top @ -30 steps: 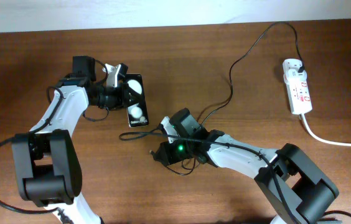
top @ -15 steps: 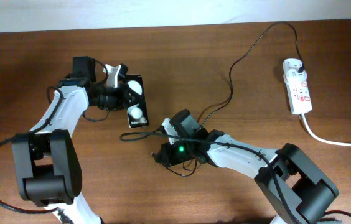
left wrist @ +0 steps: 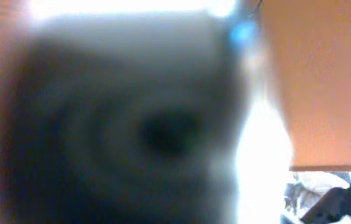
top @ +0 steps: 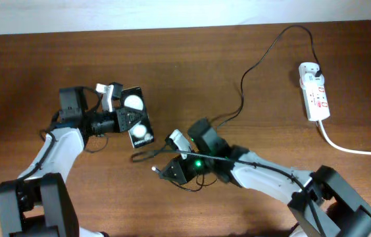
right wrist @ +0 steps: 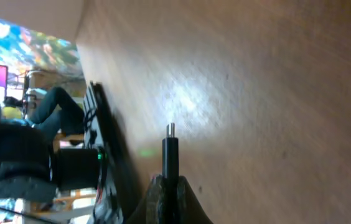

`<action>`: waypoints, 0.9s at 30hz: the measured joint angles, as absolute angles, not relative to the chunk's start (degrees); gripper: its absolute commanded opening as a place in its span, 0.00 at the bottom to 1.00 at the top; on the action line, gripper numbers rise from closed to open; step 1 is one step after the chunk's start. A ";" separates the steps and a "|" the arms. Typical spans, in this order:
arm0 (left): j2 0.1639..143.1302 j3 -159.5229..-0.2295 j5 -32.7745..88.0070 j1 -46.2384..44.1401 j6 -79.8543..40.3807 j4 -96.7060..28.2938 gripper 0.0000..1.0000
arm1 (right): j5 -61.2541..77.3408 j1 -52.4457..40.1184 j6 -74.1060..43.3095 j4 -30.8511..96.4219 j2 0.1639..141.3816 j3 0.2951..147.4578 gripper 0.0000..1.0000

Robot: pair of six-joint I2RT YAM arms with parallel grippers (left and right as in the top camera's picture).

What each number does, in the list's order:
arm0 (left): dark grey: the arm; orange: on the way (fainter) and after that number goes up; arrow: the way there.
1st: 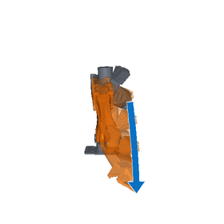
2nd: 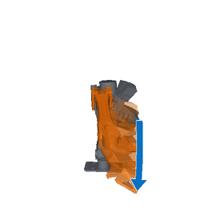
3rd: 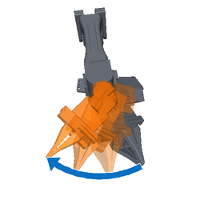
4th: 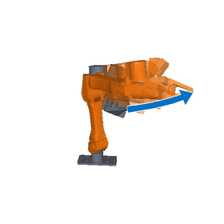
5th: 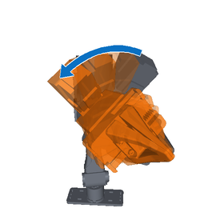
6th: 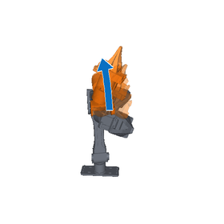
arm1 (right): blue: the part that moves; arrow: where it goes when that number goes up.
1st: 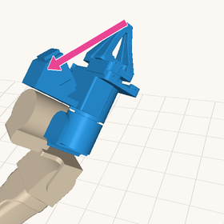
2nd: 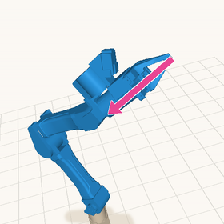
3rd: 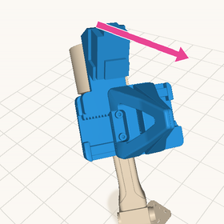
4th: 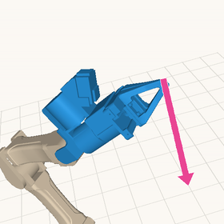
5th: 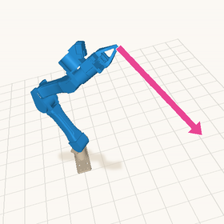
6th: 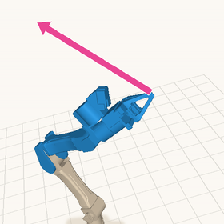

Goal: Plug charger to phone and switch on socket

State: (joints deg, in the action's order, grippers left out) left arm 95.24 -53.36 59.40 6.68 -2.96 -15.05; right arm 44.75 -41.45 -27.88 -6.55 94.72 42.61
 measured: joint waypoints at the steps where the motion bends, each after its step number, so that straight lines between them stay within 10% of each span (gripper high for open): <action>1: 95.24 -53.10 59.92 6.68 -4.95 -13.76 0.00 | 45.67 -41.45 -29.10 -13.39 93.17 38.30 0.04; 5: 95.24 -52.80 61.71 6.66 -11.66 -6.96 0.00 | 47.68 -41.45 -34.26 -31.57 91.66 31.75 0.04; 27: 95.24 -52.71 73.45 5.26 -30.87 0.75 0.00 | 34.87 -41.36 -44.86 -48.36 91.50 31.03 0.04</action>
